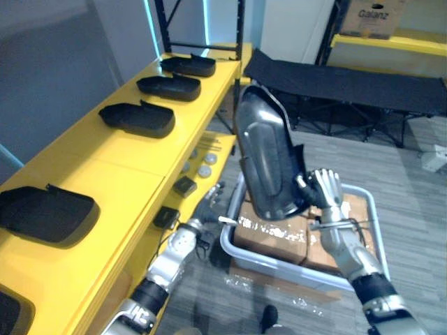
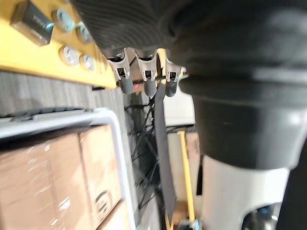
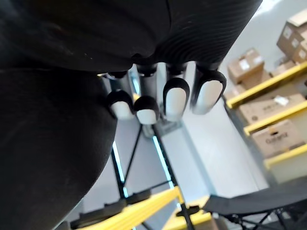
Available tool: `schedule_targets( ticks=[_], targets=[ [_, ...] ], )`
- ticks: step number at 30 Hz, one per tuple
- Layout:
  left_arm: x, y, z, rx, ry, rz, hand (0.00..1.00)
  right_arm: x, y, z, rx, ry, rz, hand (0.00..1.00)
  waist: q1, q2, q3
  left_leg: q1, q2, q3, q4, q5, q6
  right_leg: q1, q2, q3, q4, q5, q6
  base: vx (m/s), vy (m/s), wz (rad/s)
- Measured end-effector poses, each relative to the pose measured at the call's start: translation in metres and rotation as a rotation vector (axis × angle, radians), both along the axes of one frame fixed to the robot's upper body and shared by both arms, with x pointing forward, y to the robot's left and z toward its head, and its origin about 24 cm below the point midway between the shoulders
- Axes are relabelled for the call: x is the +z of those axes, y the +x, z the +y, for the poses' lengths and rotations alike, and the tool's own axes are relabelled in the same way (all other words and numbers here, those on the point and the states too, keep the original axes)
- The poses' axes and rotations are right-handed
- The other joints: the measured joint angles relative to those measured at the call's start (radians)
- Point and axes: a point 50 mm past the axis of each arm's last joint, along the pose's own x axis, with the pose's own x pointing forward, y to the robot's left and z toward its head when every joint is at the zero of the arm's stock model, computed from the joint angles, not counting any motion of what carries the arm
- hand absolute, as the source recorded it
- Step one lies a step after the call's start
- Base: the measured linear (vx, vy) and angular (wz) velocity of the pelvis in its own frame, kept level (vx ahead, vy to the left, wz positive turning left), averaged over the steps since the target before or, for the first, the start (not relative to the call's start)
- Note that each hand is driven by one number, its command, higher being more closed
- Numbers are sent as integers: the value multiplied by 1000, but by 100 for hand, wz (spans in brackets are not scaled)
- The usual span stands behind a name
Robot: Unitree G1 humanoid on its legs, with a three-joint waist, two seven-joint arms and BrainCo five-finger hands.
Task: Walk over and take plastic housings, then place them on the shelf
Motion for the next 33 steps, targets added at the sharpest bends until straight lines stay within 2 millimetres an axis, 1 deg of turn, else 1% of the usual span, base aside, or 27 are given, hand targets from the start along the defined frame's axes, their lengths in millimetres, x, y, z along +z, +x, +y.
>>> schedule_targets(
  ticks=[2,4,8,11,16,20,23,24,29,33],
  targets=[
    [2,2,7,33,-12,-11,0,-2,0,0,3,-9,6,100,-1,0,0,1,1,1,-2,1,0,0,0,0,0,0,0,0,0,0],
    [0,3,14,62,-26,-1,0,-6,-2,-1,11,-26,22,100,-1,0,0,6,0,1,-14,7,-1,0,-1,0,0,-1,1,0,0,0],
    [-15,-1,20,78,-99,86,0,-14,-5,-1,23,-62,48,100,-2,0,0,17,0,1,-24,10,-3,3,-5,-1,0,-1,2,0,0,0],
    [-27,-9,22,70,-145,142,0,-22,-10,-2,31,-79,77,100,-3,-1,0,18,-2,-1,-31,10,-2,3,-6,-7,0,0,3,37,11,2],
    [-39,-13,25,86,-168,201,0,-34,-16,1,58,-105,119,100,-3,-3,1,18,-10,-7,-32,11,0,6,-15,-11,0,3,7,8,8,3],
    [-47,-17,21,47,-186,250,0,-44,-21,6,88,-140,157,100,-2,-9,3,17,-16,-18,-31,13,2,15,-20,-20,0,2,11,-19,2,8],
    [-56,-23,13,2,-233,316,0,-50,-26,12,124,-144,174,100,-1,-16,5,17,-17,-21,-31,16,5,18,-24,-26,0,-2,14,-15,9,5],
    [-63,-26,10,-9,-261,367,0,-52,-27,16,141,-141,178,100,-1,-16,5,17,-18,-20,-31,16,5,18,-25,-26,0,-4,17,0,0,0],
    [-77,-35,2,-35,-254,450,0,-55,-30,22,176,-154,188,100,-2,-16,5,16,-17,-19,-36,16,4,14,-23,-26,0,-9,19,0,0,0],
    [-85,-40,-1,-48,-228,488,0,-65,-35,25,201,-160,224,100,-2,-16,5,19,-15,-19,-47,16,4,12,-21,-26,0,-7,17,46,6,1]
  ],
)
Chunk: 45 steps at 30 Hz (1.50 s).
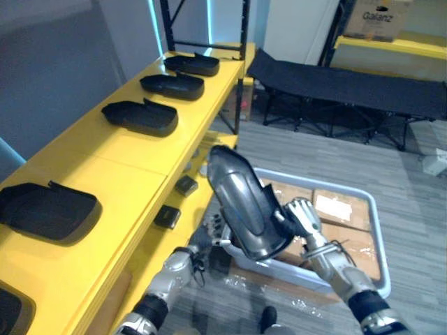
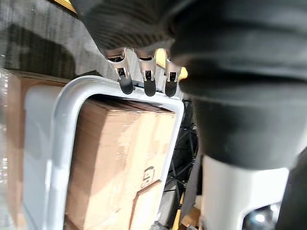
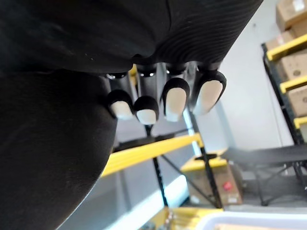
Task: Walk over and take plastic housings, then place them on the shelf
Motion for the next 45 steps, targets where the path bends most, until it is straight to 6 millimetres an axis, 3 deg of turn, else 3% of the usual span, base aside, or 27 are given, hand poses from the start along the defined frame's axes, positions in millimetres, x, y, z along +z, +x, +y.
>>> schedule_targets(
  ticks=[15,30,35,45],
  targets=[
    [-8,-5,0,12,-4,28,0,-21,-15,27,78,4,84,100,4,-11,6,12,-9,0,-5,0,1,10,-8,-3,0,-1,5,11,3,0],
    [-14,-5,6,140,51,53,0,-38,-24,18,-61,-4,152,100,5,-16,9,18,-13,-3,-18,0,1,11,-8,-6,0,-2,8,19,4,1],
    [-16,-3,16,228,50,72,0,-37,-22,11,-123,21,147,100,5,-30,14,20,-14,-2,-18,1,2,14,-8,-5,0,-2,8,0,0,0],
    [-18,-2,24,286,32,63,0,-36,-22,3,-165,31,148,100,4,-31,13,25,-11,0,-21,1,2,16,-8,-4,0,-2,8,0,0,0]
  ],
)
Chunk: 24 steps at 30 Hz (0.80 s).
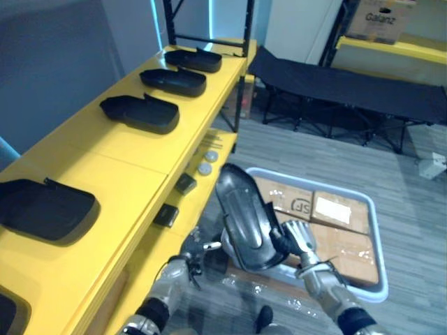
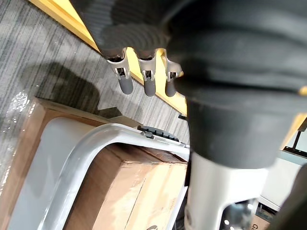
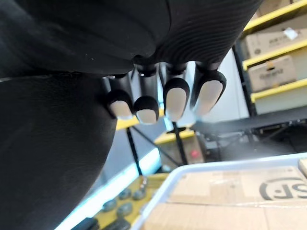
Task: Walk over and take plastic housings, then place them on the shelf
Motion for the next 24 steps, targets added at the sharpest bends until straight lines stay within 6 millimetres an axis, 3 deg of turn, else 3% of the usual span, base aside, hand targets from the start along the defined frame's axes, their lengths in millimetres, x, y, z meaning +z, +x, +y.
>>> schedule_targets(
  ticks=[15,24],
  targets=[
    [16,9,-2,20,-236,-115,0,-14,-11,-1,-9,-29,83,100,0,0,0,10,-6,-3,-13,2,2,6,-2,-2,0,-1,2,0,0,0],
    [22,9,-13,-54,-253,-138,0,-18,-14,1,12,-50,107,100,0,0,0,8,-6,-4,-12,2,3,6,-2,-3,0,-2,2,0,0,0]
  ],
)
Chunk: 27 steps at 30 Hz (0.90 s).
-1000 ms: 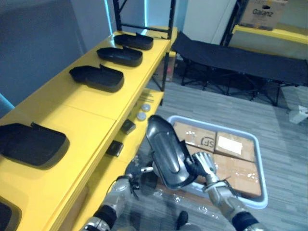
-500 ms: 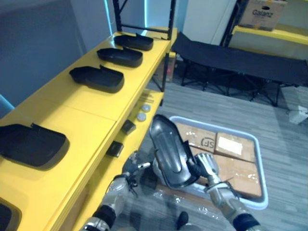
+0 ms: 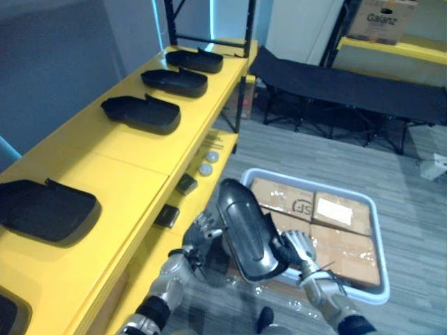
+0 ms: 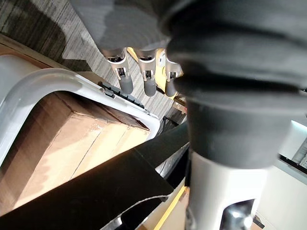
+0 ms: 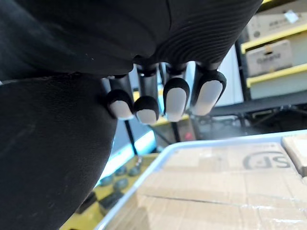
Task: Walk over and take plastic housings, then place them on the shelf
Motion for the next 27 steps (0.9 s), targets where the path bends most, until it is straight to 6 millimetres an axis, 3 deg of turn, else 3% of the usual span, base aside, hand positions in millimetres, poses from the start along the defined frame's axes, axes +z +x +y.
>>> schedule_targets(
  ticks=[9,22,23,27],
  targets=[
    [-8,-6,-10,-99,127,56,0,-1,-2,13,66,30,0,100,1,0,0,-1,0,-1,-1,0,0,-1,0,-1,0,-1,1,0,0,0],
    [-20,-13,-8,-125,192,120,0,-1,-4,21,138,40,11,100,2,1,0,0,-1,0,-1,0,0,-1,0,1,0,-1,1,0,0,0],
    [-22,-14,-8,-128,194,125,100,-1,-5,21,144,37,18,100,2,1,0,0,-1,0,-1,0,0,-1,0,1,0,-1,1,0,0,0],
    [-21,-14,-9,-117,193,102,100,-3,-6,25,163,45,37,100,2,1,0,0,-1,1,-1,0,0,-1,0,2,0,-1,1,0,0,0]
  ],
)
